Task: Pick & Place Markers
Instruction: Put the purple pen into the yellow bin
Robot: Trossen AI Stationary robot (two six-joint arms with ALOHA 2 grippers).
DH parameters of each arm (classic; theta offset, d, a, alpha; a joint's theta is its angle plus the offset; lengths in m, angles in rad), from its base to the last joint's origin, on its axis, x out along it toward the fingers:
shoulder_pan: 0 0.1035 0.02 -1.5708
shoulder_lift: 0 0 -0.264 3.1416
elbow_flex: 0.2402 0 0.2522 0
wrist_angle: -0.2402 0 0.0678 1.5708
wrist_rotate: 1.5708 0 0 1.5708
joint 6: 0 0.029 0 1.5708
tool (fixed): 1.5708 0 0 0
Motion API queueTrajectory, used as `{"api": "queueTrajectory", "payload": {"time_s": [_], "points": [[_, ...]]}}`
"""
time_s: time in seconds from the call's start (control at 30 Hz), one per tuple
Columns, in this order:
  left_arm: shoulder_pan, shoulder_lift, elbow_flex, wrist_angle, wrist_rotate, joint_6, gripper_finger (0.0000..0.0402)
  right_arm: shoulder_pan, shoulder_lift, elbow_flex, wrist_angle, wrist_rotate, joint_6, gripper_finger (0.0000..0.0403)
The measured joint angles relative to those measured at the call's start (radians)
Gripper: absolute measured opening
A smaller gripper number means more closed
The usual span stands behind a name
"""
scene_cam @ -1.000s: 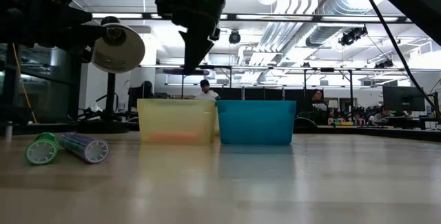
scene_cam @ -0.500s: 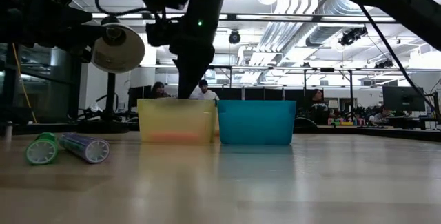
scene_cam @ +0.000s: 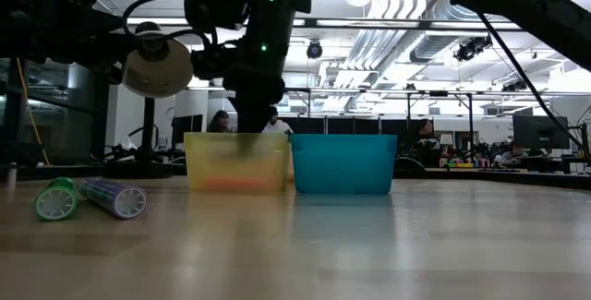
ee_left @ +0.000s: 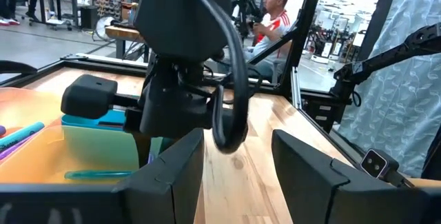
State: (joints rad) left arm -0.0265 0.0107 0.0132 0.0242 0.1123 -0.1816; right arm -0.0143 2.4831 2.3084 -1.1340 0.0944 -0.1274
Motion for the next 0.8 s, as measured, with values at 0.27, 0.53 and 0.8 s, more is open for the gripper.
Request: {"api": "queueTrajectory", "payload": {"time_s": [0.27,0.53,0.8], "points": [[0.0,0.0,0.0,0.0,0.0,0.0,0.017,0.001,0.0,0.0,0.001,0.007,0.018,0.0077],[0.0,0.0,0.0,0.0,0.0,0.0,0.017,0.002,0.0,0.0,0.002,0.011,0.022,0.0103],[0.0,0.0,0.0,0.0,0.0,0.0,0.017,0.002,0.0,0.0,-0.008,0.052,0.018,0.0108]]}}
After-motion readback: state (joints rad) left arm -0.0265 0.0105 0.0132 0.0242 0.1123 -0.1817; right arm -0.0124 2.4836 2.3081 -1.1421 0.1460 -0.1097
